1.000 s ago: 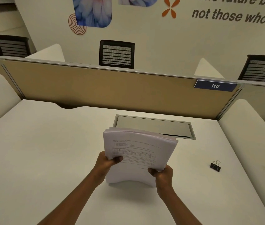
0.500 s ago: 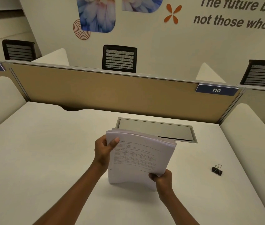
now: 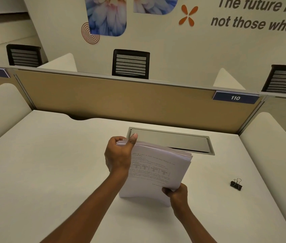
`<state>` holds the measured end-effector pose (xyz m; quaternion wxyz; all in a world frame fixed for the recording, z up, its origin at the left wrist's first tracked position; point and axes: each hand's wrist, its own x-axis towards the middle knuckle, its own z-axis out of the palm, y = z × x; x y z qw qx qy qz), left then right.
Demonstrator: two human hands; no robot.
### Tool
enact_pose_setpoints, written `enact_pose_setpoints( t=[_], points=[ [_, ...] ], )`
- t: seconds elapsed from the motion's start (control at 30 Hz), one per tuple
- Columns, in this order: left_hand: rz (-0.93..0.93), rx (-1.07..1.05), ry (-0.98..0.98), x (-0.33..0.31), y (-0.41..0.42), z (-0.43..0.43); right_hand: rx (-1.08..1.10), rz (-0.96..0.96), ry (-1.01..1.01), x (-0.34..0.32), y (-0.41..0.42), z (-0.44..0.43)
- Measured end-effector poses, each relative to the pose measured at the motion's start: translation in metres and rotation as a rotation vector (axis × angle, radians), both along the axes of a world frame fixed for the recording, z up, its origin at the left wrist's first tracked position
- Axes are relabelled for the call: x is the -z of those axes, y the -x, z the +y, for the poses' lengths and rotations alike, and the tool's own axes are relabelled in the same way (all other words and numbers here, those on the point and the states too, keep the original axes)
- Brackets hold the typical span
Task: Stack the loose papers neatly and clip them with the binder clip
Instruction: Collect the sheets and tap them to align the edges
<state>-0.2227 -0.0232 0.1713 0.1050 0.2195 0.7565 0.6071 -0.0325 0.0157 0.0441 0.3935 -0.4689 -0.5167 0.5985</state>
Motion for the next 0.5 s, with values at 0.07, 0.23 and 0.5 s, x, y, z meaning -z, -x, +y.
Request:
enact_pose_setpoints(
  t=[0.07,0.23,0.5],
  points=[
    [0.0,0.002,0.019,-0.0003,-0.0008,-0.0004,-0.007,-0.004,-0.003,0.0007,-0.0001,0.0011],
    [-0.005,0.001,0.05,-0.002,-0.0024,-0.0005,-0.008,0.018,-0.01,0.0008,-0.0016,0.0012],
    [-0.016,0.012,0.0,0.0042,0.0,-0.0012,-0.019,0.023,-0.003,0.0015,0.0002,0.0044]
  ],
)
